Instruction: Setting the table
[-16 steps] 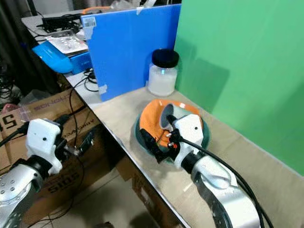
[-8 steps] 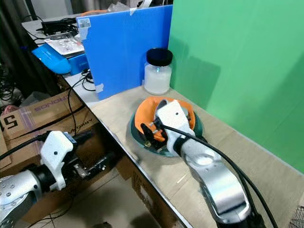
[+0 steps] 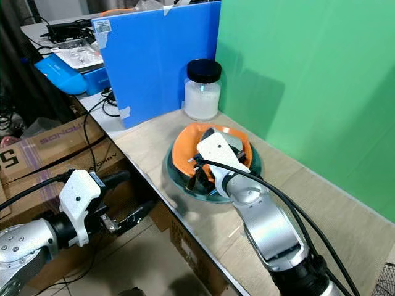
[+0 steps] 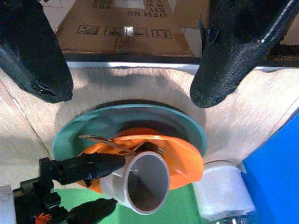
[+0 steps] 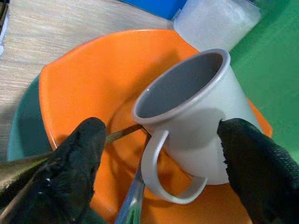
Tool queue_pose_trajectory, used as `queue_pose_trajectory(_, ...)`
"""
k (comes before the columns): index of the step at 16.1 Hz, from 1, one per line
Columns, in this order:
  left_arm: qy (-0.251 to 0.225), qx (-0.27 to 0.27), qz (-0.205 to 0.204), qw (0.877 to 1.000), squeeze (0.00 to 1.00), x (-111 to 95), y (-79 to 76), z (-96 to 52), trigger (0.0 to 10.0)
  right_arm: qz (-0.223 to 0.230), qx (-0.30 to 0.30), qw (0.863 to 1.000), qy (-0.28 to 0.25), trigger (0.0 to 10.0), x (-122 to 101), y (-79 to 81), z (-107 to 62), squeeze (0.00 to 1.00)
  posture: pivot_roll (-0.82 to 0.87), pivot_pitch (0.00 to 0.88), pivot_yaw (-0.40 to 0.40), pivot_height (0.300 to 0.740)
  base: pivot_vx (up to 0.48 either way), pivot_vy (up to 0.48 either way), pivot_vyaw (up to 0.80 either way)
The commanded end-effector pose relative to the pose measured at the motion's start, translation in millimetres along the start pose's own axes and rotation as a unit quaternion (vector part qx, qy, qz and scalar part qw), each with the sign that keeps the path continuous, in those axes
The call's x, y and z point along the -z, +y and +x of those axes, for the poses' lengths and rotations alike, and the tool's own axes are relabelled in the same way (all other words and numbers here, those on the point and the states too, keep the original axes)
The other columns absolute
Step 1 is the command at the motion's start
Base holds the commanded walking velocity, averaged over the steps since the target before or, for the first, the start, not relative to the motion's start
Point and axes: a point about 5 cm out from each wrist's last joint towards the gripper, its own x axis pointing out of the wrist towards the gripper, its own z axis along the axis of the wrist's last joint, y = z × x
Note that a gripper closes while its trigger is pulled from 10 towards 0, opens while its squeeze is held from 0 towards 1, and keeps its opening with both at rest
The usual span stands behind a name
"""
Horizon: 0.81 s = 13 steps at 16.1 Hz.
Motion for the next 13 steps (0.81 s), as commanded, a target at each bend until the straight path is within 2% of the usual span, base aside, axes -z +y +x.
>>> queue_pose_trajectory(1,0.001,0.005,0.001,1.000,0.00,0.8,-0.7,0.4,10.0,-0.014,0.017,1.000,0.013,3.2,0.9,-3.2,0.8,0.00,0.21,0.000,-0.011,0.740,0.000,0.000,0.00)
queue_pose_trajectory(3,0.000,0.005,0.004,1.000,0.00,0.4,-1.1,-0.2,10.0,-0.024,0.027,0.999,0.027,2.9,3.7,-4.1,1.8,0.00,0.21,0.000,-0.013,0.740,0.000,0.000,0.00)
queue_pose_trajectory(4,-0.002,0.004,0.005,1.000,0.00,-0.8,-0.5,-0.2,10.0,-0.028,0.031,0.999,0.031,2.2,4.3,-4.9,1.8,0.00,0.21,0.000,-0.013,0.740,0.000,0.000,0.00)
queue_pose_trajectory(5,-0.004,0.003,0.008,1.000,0.00,-3.9,2.1,1.9,10.0,-0.045,0.037,0.998,0.035,2.2,5.5,-5.9,2.0,0.00,0.21,0.000,-0.013,0.740,0.000,0.000,0.00)
queue_pose_trajectory(9,-0.013,-0.007,0.014,1.000,0.00,-10.6,4.9,3.9,10.0,-0.074,0.044,0.996,0.035,2.7,5.6,-4.6,3.2,0.00,0.21,0.000,-0.013,0.740,0.000,0.000,0.00)
queue_pose_trajectory(11,-0.015,-0.010,0.015,1.000,0.00,-11.4,3.9,2.8,10.0,-0.083,0.049,0.995,0.039,3.3,6.0,-3.7,3.6,0.00,0.21,0.000,-0.014,0.740,0.000,0.000,0.00)
queue_pose_trajectory(13,-0.016,-0.016,0.016,1.000,0.00,-11.3,3.7,2.1,10.0,-0.082,0.046,0.995,0.037,2.8,6.3,-3.0,3.7,0.00,0.21,0.000,-0.014,0.740,0.000,0.000,0.00)
